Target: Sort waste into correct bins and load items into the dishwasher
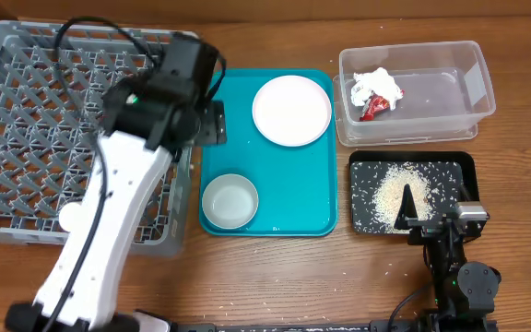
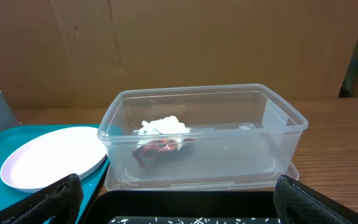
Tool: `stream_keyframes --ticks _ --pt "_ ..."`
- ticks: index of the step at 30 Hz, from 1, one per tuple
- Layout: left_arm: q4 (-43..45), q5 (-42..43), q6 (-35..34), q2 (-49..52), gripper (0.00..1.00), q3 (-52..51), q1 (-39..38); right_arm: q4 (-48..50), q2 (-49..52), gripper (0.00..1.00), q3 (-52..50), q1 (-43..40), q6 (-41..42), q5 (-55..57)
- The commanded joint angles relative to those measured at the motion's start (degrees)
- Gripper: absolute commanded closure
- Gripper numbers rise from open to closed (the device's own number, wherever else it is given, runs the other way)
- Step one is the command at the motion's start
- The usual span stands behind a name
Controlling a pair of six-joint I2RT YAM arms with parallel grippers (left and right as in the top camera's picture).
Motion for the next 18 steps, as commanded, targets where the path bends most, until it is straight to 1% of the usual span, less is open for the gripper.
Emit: stream_keyframes --ticks 1,4,5,8,9,12,15,18 --pt "-3.54 9.81 -4.04 0.59 0.30 -2.54 -0.20 0.35 -0.61 0.00 -0.57 0.24 -0.22 0.09" --pt "-0.98 8.94 -6.43 0.63 0.46 -10.67 -0.55 0.35 -0.61 0.00 -0.57 0.24 -0.22 0.09" --pt "0.83 8.31 -7.85 0.68 0.50 -14.38 -0.59 0.35 -0.61 0.00 -0.57 0.24 -0.20 0.09" --pt "6.95 7.34 -10.21 1.14 0.49 -23.80 -0.52 0.35 -0.61 0.00 -0.57 0.24 -0.22 0.09" --pt "9.94 7.30 -10.19 1.36 0.51 -27.36 -0.46 0.35 -0.61 0.00 -0.57 0.24 -0.22 0.09" --pt "17.88 6.86 -10.14 1.90 0.49 -35.69 -0.48 0.35 -0.61 0.00 -0.57 0.24 -0.20 0.09" --pt "21.92 4.42 -10.40 2.45 0.50 -39.47 -0.44 0.35 -0.61 0.00 -0.57 0.24 -0.22 0.09" --pt "26.18 4.61 -9.75 3.21 0.51 -41.72 -0.46 0.35 -0.61 0.00 -0.57 0.24 -0.20 0.09"
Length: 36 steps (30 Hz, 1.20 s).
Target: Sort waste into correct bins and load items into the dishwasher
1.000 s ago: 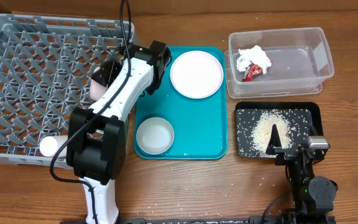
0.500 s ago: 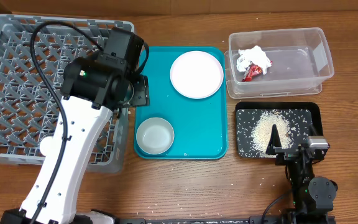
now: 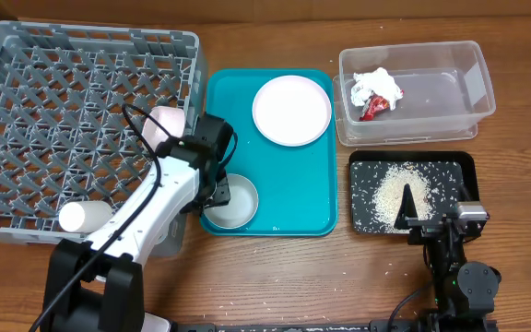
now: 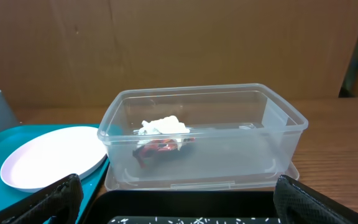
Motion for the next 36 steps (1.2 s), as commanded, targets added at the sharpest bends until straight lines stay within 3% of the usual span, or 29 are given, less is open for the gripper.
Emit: stream_keyframes --ticks 1,4,8,12,18,20,24,27,31,36 --pt "4.22 0.28 -0.04 1.53 0.58 -2.73 -0.57 0.37 -0.61 0.00 -0.59 0.24 -0.20 0.11" --pt "5.75 2.67 0.26 3.15 0.70 -3.50 -0.92 0.37 -0.61 0.00 -0.59 0.24 -0.20 0.11" --pt "7.89 6.03 2.03 4.46 0.94 -3.63 -1.07 0.37 -0.61 0.00 -0.59 0.24 -0.20 0.11" --pt "9.84 11.91 4.13 4.44 0.96 -3.54 -1.05 0.37 -0.61 0.00 -0.59 0.24 -0.22 0.11" --pt "0.83 8.00 4.48 1.60 0.96 4.92 0.74 0.37 -0.61 0.00 -0.59 0.24 -0.22 0.11" --pt "-5.46 0.98 4.44 -0.07 0.96 10.82 1.62 0.37 -0.61 0.00 -0.59 0.24 -0.22 0.11" --pt "-17.14 -24.52 4.24 -2.38 0.96 24.72 2.36 0.37 -0.61 0.00 -0.59 0.24 -0.20 0.11" --pt "-13.11 -59.71 4.31 -2.49 0.96 29.59 2.51 0.37 -0.61 0.00 -0.59 0.24 -0.22 0.11" --pt "-6.73 -68.28 7.72 0.63 0.96 28.17 5.55 0.37 -0.61 0.00 -0.59 0.24 -0.22 0.11" --pt "-4.20 -68.48 10.54 8.66 0.96 28.06 11.52 0.37 -0.61 0.00 -0.59 0.24 -0.20 0.11"
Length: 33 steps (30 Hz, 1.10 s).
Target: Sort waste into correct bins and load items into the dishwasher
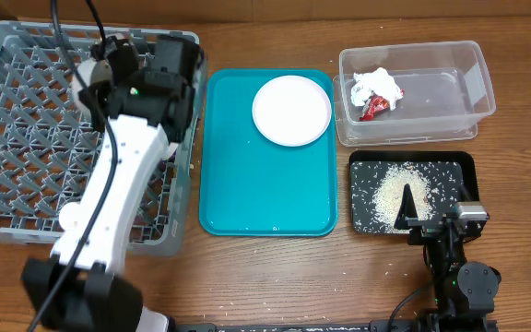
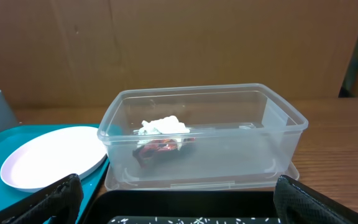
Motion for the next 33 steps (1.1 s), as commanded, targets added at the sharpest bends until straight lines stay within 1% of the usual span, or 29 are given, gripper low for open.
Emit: stream_keyframes --ticks 1,4,10,17,21,22,23,24,25,26,29,30,33 --pt "0.55 -6.03 2.19 7.50 0.96 -0.87 4.66 0.37 -0.61 0.00 -0.57 0.24 -0.17 0.11" --pt "1.73 -6.03 2.19 11.93 0.96 -0.87 6.05 0.37 -0.61 0.00 -0.57 0.24 -0.17 0.11" --pt "3.41 -5.40 3.02 19.67 0.96 -0.87 5.57 0.37 -0.61 0.00 -0.57 0.24 -0.20 0.11" --pt "3.37 -5.38 3.13 21.62 0.96 -0.85 2.93 0.37 -0.61 0.00 -0.57 0.24 -0.20 0.11" --pt "2.86 -5.27 3.91 21.53 0.91 -0.85 1.14 0.37 -0.61 0.00 -0.57 0.24 -0.20 0.11" --pt "2.49 -5.27 3.93 21.53 0.87 -0.85 0.55 0.37 -0.61 0.00 -0.57 0.24 -0.17 0.11" --pt "2.23 -5.07 3.93 21.53 0.78 -0.85 -0.02 0.37 -0.61 0.00 -0.57 0.24 -0.17 0.11" --pt "1.79 -4.81 3.89 21.53 0.68 -0.85 -0.44 0.37 -0.61 0.00 -0.57 0.24 -0.17 0.11" --pt "1.22 -4.55 3.89 21.49 0.51 -0.83 -0.96 0.37 -0.61 0.00 -0.57 0.24 -0.17 0.11" --pt "0.79 -4.20 3.91 21.40 0.41 -0.83 -1.55 0.37 -0.61 0.00 -0.57 0.24 -0.17 0.11" --pt "-1.57 -1.22 3.50 20.94 0.37 0.09 -3.13 0.37 -0.61 0.00 -0.57 0.24 -0.17 0.11" --pt "-3.02 0.33 2.43 20.68 0.36 0.98 -3.67 0.37 -0.61 0.00 -0.57 0.24 -0.17 0.11" --pt "-9.86 9.60 -2.34 18.49 0.32 6.51 -5.90 0.37 -0.61 0.00 -0.57 0.24 -0.20 0.11"
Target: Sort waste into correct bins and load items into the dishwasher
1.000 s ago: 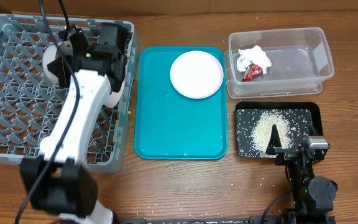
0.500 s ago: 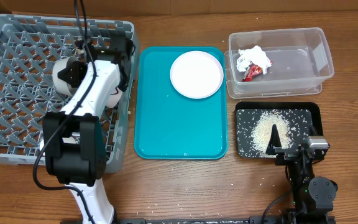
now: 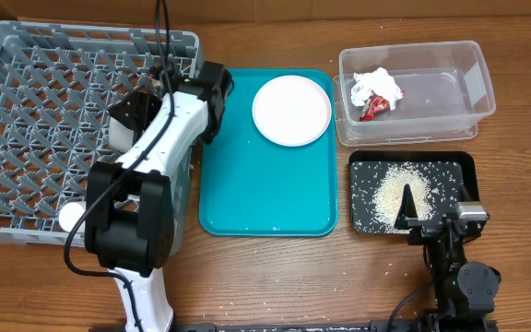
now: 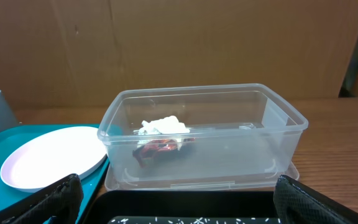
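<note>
My left arm reaches over the grey dish rack [image 3: 44, 111], and its gripper [image 3: 133, 111] is above the rack's right part. A white round thing, apparently the bowl [image 3: 119, 139], sits in the rack just under the gripper. Whether the fingers hold it is hidden. A white plate [image 3: 291, 110] lies at the back of the teal tray [image 3: 265, 198]. My right gripper [image 4: 179, 208] stands open and unmoving over the near edge of the black tray of rice [image 3: 408, 189]. The clear bin [image 4: 204, 134] holds a white tissue [image 4: 161, 127] and a red wrapper [image 4: 160, 148].
A white cup [image 3: 70, 216] lies in the rack's front part. The clear bin [image 3: 416, 88] is at the back right, behind the black tray. Bare wood runs along the table's front edge [image 3: 284, 277].
My left gripper was over the back of the rack and is now nearer, over the rack's right part, with a white bowl-like thing showing beneath it. The right arm has not moved.
The white bowl first stood on the teal tray's front left while my left arm was over the rack. Then my left gripper was down at the bowl. After that the bowl was gone from the tray and the arm was over the rack's back, now over its right part.
</note>
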Tool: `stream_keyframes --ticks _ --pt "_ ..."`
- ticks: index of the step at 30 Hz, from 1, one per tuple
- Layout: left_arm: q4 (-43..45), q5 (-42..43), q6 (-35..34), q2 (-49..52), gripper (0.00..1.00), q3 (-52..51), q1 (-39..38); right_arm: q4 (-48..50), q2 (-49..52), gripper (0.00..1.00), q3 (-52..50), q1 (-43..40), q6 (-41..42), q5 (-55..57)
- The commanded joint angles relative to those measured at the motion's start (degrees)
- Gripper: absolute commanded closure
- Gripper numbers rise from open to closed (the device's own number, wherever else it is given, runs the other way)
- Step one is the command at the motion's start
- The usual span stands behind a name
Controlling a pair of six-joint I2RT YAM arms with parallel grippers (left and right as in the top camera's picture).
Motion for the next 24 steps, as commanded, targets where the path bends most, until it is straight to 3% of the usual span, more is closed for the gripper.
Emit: stream_keyframes --ticks 1,5,7,10,15,24 --pt "-4.76 13.81 -5.81 -3.06 0.32 8.13 -2.84 0.39 -0.61 0.00 -0.57 0.24 -0.20 0.11" --pt "-4.76 35.98 -5.01 -7.30 0.31 15.96 -5.86 0.39 -0.61 0.00 -0.57 0.24 -0.22 0.11" --pt "-0.31 51.84 -4.96 -8.90 0.31 17.62 -7.56 0.39 -0.61 0.00 -0.57 0.24 -0.22 0.11" --pt "5.27 63.04 -5.01 -8.52 0.32 17.05 -9.25 0.39 -0.61 0.00 -0.57 0.24 -0.20 0.11" --pt "14.27 63.25 -11.89 2.03 0.41 15.21 -9.57 0.39 -0.61 0.00 -0.57 0.24 -0.20 0.11" --pt "15.63 63.41 -15.67 13.40 0.45 15.21 -7.82 0.39 -0.61 0.00 -0.57 0.24 -0.22 0.11"
